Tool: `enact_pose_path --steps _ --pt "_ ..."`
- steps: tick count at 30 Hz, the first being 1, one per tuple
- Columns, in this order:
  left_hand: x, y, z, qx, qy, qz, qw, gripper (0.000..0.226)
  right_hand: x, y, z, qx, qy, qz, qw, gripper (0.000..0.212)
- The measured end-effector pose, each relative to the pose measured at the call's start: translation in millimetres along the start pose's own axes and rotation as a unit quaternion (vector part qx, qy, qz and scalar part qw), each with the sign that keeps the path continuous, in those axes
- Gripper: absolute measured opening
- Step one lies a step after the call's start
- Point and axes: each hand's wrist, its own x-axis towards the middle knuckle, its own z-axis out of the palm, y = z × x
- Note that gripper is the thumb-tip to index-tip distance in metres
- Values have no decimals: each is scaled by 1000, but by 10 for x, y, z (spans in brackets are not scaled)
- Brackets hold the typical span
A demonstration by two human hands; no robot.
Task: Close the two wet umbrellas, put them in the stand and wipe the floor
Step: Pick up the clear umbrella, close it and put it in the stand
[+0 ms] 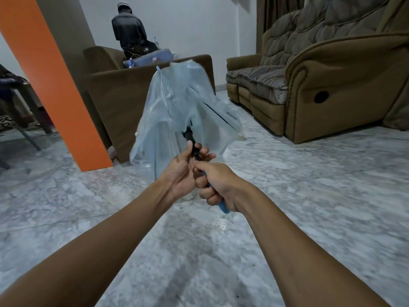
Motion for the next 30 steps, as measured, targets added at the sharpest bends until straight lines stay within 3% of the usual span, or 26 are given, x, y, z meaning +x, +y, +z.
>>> enact_pose_path --steps 12,20,30 --pt "-56 -30 156 23 84 2 996 35 -12 10 5 -24 32 -6 999 28" --pt "-66 -32 214 26 91 -9 995 38 45 11 27 3 35 -25 999 32" --pt "85 -56 135 96 165 1 982 37 137 114 111 37 83 -30 995 31"
